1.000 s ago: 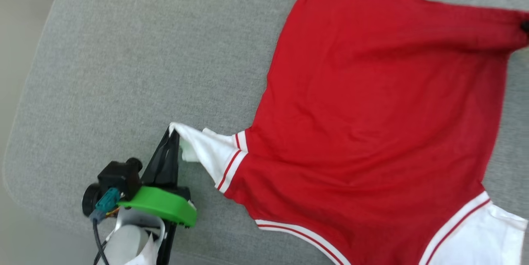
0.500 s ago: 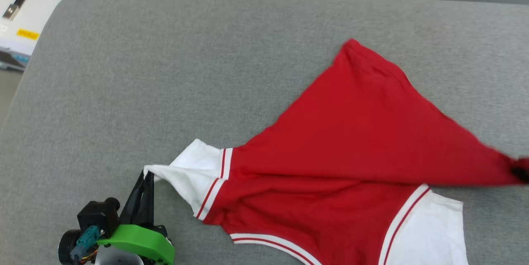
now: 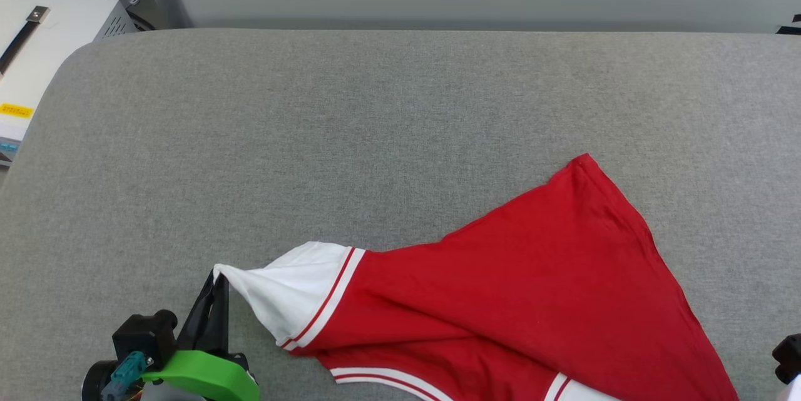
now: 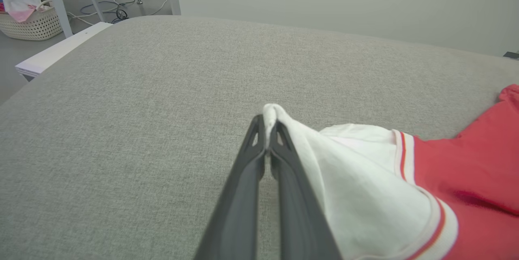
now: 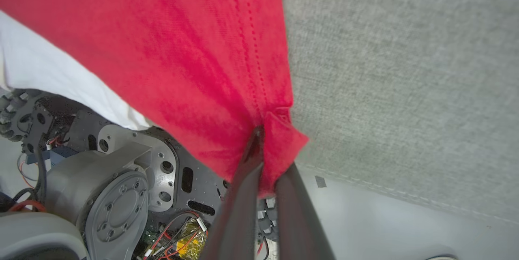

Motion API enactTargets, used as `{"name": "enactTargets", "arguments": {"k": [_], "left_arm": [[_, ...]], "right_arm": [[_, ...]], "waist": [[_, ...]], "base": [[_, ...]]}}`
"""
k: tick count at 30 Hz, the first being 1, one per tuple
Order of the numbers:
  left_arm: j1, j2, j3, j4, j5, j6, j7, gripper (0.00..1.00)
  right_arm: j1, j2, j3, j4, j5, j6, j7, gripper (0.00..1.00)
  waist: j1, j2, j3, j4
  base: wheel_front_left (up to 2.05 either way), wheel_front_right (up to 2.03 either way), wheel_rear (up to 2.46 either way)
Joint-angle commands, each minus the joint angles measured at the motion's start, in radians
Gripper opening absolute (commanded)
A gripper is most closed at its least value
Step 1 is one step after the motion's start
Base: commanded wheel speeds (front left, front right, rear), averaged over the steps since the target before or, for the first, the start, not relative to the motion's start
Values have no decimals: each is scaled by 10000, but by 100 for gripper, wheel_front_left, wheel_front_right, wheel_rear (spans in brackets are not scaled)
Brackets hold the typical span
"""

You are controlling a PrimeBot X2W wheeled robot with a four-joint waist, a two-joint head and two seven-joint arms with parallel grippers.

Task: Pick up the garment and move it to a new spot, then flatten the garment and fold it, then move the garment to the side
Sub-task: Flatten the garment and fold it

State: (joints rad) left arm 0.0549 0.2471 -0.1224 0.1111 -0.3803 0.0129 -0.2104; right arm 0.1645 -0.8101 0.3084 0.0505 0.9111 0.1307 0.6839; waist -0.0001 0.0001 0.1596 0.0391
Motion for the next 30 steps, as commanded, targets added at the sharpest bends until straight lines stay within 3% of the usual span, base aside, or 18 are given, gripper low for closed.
{"name": "enactTargets", "arguments": {"k": [1, 2, 3, 4, 11, 17, 22, 30], "left_arm": [[84, 68, 3, -67, -39, 65, 19, 0], [74, 75, -12, -83, -34, 69, 30, 0], [63, 87, -31, -103, -28, 70, 46, 0], [54, 98, -41, -122, -23, 73, 55, 0], [-24, 117, -179, -395, 63, 149, 106, 0], [-277, 89, -395, -807, 157, 163, 232, 0], [-631, 23, -616, -1064, 251, 115, 238, 0], [-1343, -188, -1022, -1065, 399, -26, 101, 0]], "right_arm": [[90, 188, -139, 43, -165, 0, -134, 0], [72, 302, -243, 50, -232, 0, -221, 0], [2, 414, -405, 0, -332, 0, -389, 93], [-93, 490, -562, -82, -418, 0, -571, 100], [-1345, 846, -2043, -1131, -791, 0, -1339, 100], [-3390, 913, -2337, -2194, -1226, 0, -1135, 100], [-5373, 810, -1269, -2320, -1639, 0, -267, 100], [-8077, 572, 1552, -573, -1815, 0, 1845, 100]], "waist": [[1, -1, -9, -10], [1, -1, -11, -13], [1, -1, -12, -13], [1, -1, -11, -15], [1, -1, 38, 29], [1, -1, 421, 309], [1, -1, 943, 664], [1, -1, 1769, 1283]], "base": [[0, 0, 0], [0, 0, 0], [0, 0, 0], [0, 0, 0], [0, 0, 0], [0, 0, 0], [0, 0, 0], [0, 0, 0]]}}
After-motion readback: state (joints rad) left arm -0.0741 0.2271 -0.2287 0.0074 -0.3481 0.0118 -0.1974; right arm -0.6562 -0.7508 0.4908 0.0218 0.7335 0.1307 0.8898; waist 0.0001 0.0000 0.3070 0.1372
